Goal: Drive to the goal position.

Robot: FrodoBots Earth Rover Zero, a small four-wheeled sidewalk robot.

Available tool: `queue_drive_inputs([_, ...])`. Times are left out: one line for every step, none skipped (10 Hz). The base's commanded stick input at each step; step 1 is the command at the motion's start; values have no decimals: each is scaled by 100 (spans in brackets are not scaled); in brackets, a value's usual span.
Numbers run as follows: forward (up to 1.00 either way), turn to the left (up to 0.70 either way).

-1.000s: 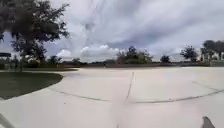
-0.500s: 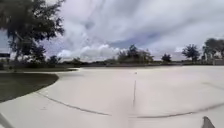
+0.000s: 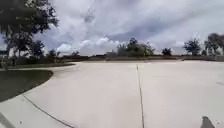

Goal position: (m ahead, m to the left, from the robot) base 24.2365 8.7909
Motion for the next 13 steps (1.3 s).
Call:
queue_drive_inputs([85,0])
queue_drive_inputs([85,0])
queue_drive_inputs([85,0])
queue_drive_inputs([85,0])
queue_drive_inputs([85,0])
queue_drive_inputs([85,0])
queue_drive_inputs([85,0])
queue_drive_inputs([85,0])
queue_drive_inputs([85,0])
queue_drive_inputs([85,0])
queue_drive_inputs([85,0])
queue_drive_inputs([85,0])
queue_drive_inputs([85,0])
